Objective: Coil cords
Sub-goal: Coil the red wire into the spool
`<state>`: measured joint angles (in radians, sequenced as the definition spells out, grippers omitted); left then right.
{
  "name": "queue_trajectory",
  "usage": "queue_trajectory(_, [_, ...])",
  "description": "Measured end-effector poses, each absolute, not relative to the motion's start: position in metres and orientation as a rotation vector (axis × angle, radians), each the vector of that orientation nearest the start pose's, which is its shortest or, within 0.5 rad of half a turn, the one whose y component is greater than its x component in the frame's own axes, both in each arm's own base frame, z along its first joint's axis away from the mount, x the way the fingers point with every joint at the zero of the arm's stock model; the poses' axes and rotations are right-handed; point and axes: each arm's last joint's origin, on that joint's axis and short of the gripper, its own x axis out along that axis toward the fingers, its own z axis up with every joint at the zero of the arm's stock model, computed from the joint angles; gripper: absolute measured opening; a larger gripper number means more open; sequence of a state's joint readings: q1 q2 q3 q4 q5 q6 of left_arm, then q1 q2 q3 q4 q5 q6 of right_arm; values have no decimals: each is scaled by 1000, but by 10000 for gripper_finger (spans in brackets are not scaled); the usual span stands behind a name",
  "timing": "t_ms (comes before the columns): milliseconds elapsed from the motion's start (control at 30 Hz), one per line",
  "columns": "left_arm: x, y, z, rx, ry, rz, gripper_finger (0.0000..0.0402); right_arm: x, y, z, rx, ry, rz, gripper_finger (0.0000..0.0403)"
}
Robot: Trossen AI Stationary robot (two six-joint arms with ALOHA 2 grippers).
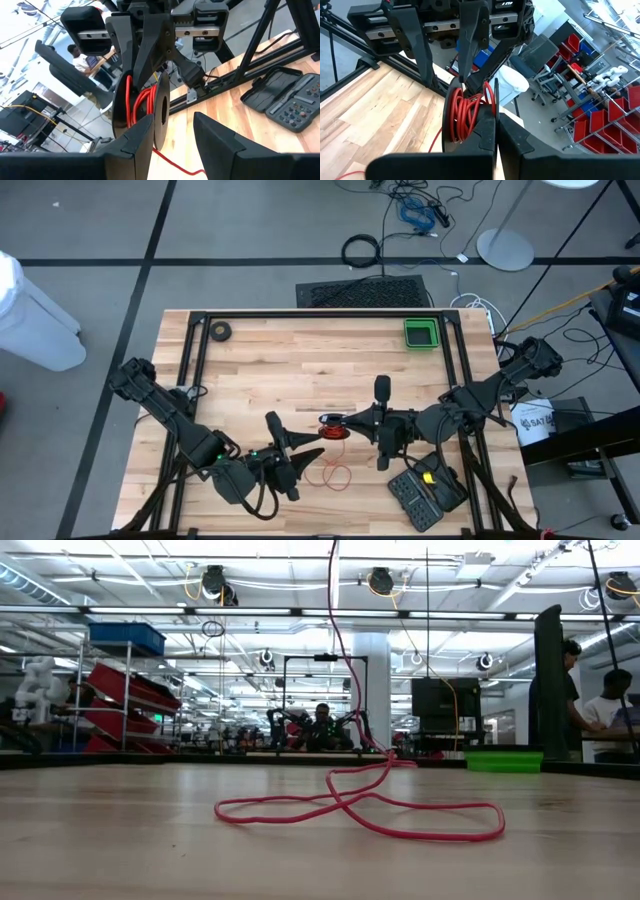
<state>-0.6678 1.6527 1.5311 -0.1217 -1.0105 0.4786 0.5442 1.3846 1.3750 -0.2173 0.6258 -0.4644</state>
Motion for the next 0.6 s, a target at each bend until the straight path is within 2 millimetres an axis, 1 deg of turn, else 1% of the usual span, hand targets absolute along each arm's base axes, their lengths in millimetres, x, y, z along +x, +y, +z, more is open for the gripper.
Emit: queue_trajectory(600, [306, -214, 377, 654, 236, 301, 148, 270, 144, 400, -589, 208, -30, 0])
